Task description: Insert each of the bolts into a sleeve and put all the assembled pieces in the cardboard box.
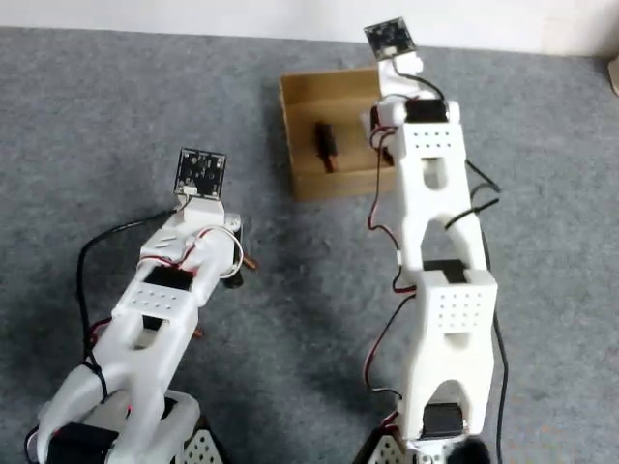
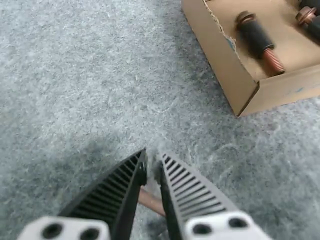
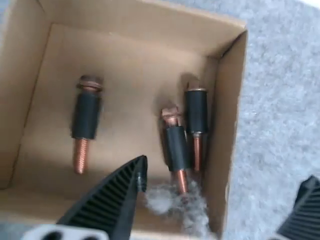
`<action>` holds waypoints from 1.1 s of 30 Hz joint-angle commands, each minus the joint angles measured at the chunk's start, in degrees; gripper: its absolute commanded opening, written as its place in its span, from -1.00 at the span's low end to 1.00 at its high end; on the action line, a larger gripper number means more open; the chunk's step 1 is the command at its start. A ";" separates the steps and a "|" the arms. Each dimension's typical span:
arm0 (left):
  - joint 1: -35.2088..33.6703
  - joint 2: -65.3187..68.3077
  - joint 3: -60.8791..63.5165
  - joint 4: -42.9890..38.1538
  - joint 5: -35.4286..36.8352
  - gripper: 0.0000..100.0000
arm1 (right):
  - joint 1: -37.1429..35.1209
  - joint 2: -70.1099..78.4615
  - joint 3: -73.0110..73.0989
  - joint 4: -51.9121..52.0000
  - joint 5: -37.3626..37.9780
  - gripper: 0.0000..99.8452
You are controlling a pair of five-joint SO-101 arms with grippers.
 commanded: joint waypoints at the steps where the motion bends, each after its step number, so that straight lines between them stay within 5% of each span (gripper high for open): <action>1: -0.48 0.22 -2.59 -1.14 -0.44 -0.90 | -1.27 -9.19 -3.03 5.14 -2.46 -0.18; 17: -1.01 0.22 -3.56 -0.70 -0.26 -0.90 | -13.32 -40.04 -3.03 30.99 -5.01 -0.18; 22: -2.42 0.13 -6.37 7.56 6.24 -0.90 | -15.96 -52.44 -1.98 37.14 -5.36 -0.18; 26: -6.02 0.31 -9.98 13.80 13.80 -0.90 | -14.99 -64.22 7.96 36.88 -7.21 -0.18; 33: -6.29 0.22 -10.24 13.54 14.86 -0.90 | -14.81 -85.05 36.18 36.70 -6.95 -0.18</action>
